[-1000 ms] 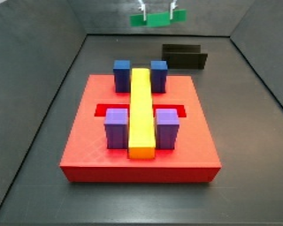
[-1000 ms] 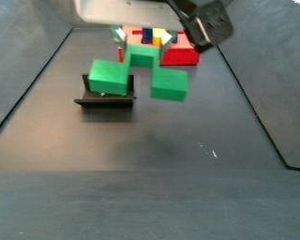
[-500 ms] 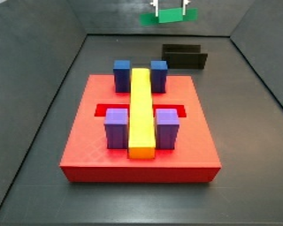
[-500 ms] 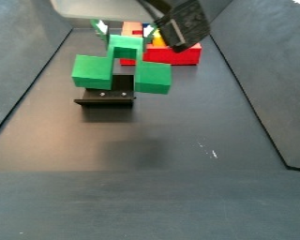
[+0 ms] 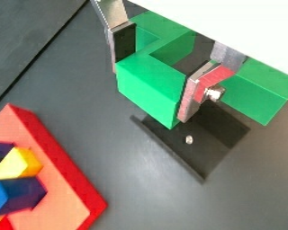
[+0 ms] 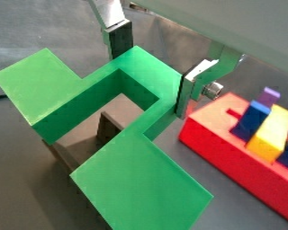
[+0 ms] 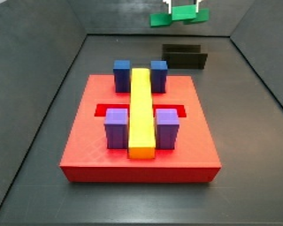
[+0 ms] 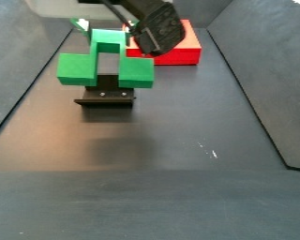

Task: Pick up the green object. Move up. Place the green object on the fixture. Regrasp the green object. Move to above the board. Insert the green object.
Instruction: Place the green object on the fixture.

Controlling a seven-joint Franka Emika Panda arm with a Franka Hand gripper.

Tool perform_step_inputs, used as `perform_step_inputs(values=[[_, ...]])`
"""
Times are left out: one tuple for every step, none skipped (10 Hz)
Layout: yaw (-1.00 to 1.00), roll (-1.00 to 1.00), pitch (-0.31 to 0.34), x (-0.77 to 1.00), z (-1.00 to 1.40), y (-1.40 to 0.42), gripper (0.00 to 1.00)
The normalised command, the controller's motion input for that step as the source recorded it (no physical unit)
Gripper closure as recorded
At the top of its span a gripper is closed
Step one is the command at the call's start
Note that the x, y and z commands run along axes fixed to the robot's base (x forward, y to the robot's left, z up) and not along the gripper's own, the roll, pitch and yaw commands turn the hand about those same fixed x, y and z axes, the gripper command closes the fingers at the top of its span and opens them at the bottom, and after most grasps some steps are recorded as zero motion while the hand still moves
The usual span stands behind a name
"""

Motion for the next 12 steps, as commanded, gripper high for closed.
perform_step_inputs(values=[[0.0, -0.62, 0.1, 0.6, 0.01, -0.01, 1.0], [0.0, -0.63, 0.1, 0.6, 0.0, -0.01, 1.0], [0.0, -0.49, 0.089, 0.57, 0.0, -0.05, 1.0], [0.0, -0.24, 0.071, 0.53, -0.14, -0.1, 1.0], [-0.15, -0.39, 0.017, 0.34, -0.16, -0.06, 1.0], [-0.28, -0.6, 0.0, 0.28, -0.11, -0.04, 1.0], [-0.29, -0.61, 0.0, 0.27, -0.1, -0.05, 1.0], [-0.19, -0.44, 0.0, 0.17, -0.09, -0.09, 1.0], [0.0, 0.0, 0.0, 0.0, -0.15, -0.27, 1.0], [0.0, 0.2, -0.06, -0.01, -0.19, -0.3, 1.0], [0.0, 0.23, -0.16, -0.03, -0.31, -0.32, 1.0], [0.06, 0.13, -0.174, -0.04, -0.32, -0.26, 1.0]])
